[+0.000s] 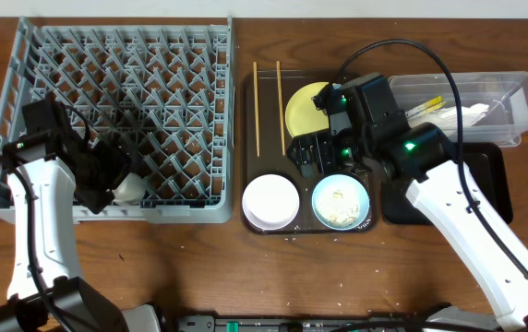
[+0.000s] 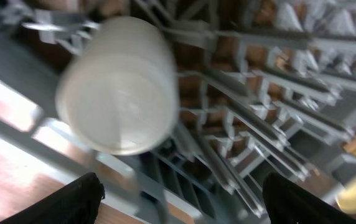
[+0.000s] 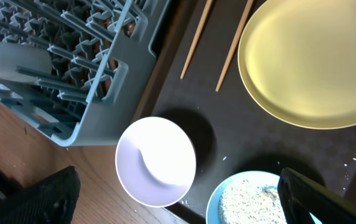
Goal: Sort waste into correct bins and load items into the dishwasher
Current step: 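Grasp the light-blue bowl of rice with right gripper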
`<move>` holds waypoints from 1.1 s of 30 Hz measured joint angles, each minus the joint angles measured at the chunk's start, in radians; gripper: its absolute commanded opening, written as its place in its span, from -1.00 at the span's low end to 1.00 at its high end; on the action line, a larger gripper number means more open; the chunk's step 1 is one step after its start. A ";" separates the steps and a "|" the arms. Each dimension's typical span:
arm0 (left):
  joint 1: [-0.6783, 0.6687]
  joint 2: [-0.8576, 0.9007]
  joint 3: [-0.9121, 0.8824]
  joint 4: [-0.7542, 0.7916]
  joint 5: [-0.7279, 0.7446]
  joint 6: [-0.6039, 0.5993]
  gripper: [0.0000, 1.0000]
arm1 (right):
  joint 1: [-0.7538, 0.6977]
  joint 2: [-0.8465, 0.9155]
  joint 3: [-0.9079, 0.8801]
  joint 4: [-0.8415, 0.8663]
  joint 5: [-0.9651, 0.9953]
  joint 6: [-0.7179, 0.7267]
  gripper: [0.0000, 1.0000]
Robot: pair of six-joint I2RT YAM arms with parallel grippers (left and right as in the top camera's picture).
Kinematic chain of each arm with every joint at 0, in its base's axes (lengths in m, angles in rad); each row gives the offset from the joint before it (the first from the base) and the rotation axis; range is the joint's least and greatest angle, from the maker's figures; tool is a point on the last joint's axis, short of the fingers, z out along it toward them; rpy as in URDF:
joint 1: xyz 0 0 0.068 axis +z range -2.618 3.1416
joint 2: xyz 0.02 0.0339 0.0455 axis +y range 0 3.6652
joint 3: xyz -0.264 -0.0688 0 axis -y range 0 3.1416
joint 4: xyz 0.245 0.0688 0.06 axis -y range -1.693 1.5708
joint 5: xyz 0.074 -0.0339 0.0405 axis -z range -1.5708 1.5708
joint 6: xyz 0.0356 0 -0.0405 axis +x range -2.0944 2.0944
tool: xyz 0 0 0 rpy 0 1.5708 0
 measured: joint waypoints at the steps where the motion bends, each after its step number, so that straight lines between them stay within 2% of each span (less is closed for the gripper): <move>1: 0.000 -0.006 0.003 -0.004 0.026 0.018 0.68 | 0.000 0.000 0.000 0.000 0.000 0.000 0.98; 6: -0.025 -0.089 0.046 -0.024 0.150 0.132 0.69 | 0.000 0.000 0.000 0.011 0.000 0.000 0.98; 10: -0.121 -0.224 0.076 -0.020 0.225 0.237 0.69 | 0.000 0.004 0.000 0.026 0.007 -0.006 0.57; 14: -0.254 -0.354 0.082 -0.021 0.257 0.325 0.70 | 0.002 0.041 0.000 0.047 0.066 -0.003 0.43; 17: -0.329 -0.416 0.083 -0.022 0.246 0.362 0.71 | 0.002 0.098 0.000 0.086 0.124 0.000 0.15; 18: -0.347 -0.428 0.083 -0.022 0.239 0.368 0.80 | 0.002 0.123 0.000 0.103 0.138 0.000 0.07; 20: -0.374 -0.444 0.083 -0.022 0.226 0.384 0.83 | 0.002 0.171 0.000 0.137 0.155 0.005 -0.08; 23: -0.387 -0.452 0.083 -0.023 0.217 0.390 0.84 | 0.004 0.243 0.000 0.179 0.171 0.008 -0.15; 24: -0.388 -0.452 0.083 -0.023 0.214 0.391 0.99 | 0.005 0.265 0.000 0.196 0.174 0.009 -0.17; 33: -0.388 -0.452 0.083 -0.024 0.202 0.395 0.96 | 0.011 0.363 0.000 0.248 0.183 0.012 -0.24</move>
